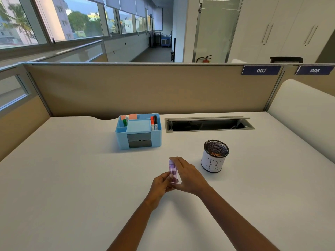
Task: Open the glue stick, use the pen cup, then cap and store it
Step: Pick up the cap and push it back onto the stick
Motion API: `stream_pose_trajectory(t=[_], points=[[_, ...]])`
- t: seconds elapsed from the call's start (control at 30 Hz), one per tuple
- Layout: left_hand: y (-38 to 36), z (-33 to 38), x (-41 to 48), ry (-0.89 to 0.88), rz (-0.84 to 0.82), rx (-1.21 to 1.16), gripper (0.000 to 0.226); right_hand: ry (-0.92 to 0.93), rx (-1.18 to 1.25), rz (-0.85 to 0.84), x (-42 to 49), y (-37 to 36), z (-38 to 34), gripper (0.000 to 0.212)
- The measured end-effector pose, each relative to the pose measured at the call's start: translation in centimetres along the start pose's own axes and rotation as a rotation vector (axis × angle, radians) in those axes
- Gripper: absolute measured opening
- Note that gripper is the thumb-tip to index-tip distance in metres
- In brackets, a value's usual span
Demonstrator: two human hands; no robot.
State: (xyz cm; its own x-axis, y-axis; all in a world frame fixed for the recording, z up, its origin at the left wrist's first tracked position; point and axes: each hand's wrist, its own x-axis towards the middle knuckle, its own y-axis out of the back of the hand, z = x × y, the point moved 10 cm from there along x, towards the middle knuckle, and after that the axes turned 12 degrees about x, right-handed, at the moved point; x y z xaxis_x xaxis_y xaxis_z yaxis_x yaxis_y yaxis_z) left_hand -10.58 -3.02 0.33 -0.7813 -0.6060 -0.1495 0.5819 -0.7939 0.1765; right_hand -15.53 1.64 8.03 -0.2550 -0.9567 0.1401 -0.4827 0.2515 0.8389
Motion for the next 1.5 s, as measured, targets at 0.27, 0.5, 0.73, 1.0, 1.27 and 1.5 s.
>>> stream_pose_trajectory(t=[0.27, 0.5, 0.73, 1.0, 1.27, 1.5], points=[[-0.4, -0.1, 0.2, 0.002, -0.027, -0.001, 0.021, 0.0, -0.002, -0.01, -0.2, -0.4, 0.3, 0.079], [-0.5, -0.4, 0.6, 0.043, -0.024, 0.043, 0.033, -0.023, -0.005, -0.036, -0.1, -0.8, 0.6, 0.079], [-0.5, -1.1, 0.5, 0.114, -0.014, 0.006, 0.031, -0.034, 0.112, -0.086, -0.4, -2.3, 0.7, 0.084], [-0.7, -1.4, -0.1, 0.22, 0.027, -0.404, 0.027, -0.18, 0.179, 0.107, -0.2, -1.7, 1.5, 0.031], [0.6, -1.5, 0.2, 0.184, 0.065, -0.099, 0.026, -0.231, 0.11, 0.103, 0.4, -2.3, 2.0, 0.029], [5.3, 0.0, 1.4, 0.077, 0.264, 0.708, 0.043, -0.204, 0.052, 0.104, 3.1, -1.1, 1.4, 0.039]])
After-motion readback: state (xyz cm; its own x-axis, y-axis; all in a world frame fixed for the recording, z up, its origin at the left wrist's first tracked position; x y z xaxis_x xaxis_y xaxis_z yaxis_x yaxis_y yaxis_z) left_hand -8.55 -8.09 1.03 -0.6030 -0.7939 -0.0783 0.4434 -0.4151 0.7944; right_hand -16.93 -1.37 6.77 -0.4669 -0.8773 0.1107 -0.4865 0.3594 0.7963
